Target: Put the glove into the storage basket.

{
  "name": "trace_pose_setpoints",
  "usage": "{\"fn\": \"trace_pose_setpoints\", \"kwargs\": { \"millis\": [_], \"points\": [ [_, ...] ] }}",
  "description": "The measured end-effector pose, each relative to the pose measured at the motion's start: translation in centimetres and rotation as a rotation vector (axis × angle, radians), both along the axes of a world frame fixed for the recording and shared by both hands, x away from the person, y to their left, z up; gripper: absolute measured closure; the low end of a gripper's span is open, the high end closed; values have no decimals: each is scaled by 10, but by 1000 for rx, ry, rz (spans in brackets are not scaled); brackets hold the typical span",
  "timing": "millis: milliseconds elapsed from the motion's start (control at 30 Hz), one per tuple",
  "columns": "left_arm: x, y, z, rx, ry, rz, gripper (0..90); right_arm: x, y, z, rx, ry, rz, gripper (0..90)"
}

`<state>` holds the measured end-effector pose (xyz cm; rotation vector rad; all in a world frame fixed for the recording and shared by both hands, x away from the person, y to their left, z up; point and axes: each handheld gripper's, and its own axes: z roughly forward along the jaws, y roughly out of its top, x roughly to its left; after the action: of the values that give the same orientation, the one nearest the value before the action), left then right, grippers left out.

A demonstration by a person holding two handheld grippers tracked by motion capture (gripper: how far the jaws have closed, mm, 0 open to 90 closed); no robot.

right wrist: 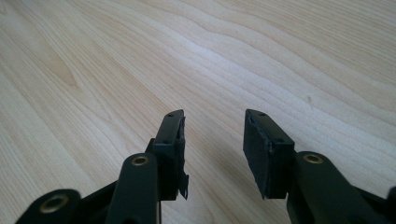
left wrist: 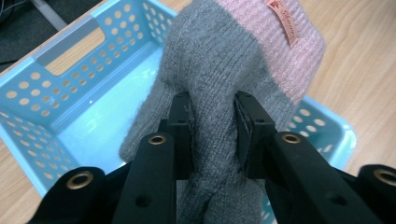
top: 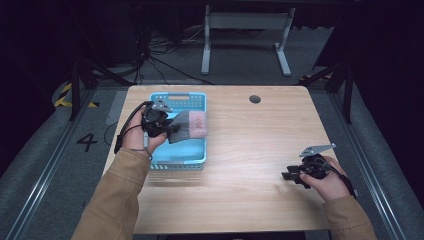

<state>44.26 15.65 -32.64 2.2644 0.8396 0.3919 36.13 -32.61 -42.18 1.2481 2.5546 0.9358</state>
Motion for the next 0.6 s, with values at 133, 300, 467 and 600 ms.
{"fn": "trace_pose_setpoints", "kwargs": {
  "millis": [133,300,467,600],
  "points": [
    [10,4,-9,0,17,10,710,-3,-3,-1,1,2,-8,591],
    [21,6,-24,21,43,15,709,-6,-5,-2,0,1,-19,588],
    [30,6,-36,39,66,2,708,-9,-7,-3,-2,5,-29,583],
    [37,3,-44,57,84,-5,706,-11,-8,-5,-5,8,-32,581]
  ]
}}
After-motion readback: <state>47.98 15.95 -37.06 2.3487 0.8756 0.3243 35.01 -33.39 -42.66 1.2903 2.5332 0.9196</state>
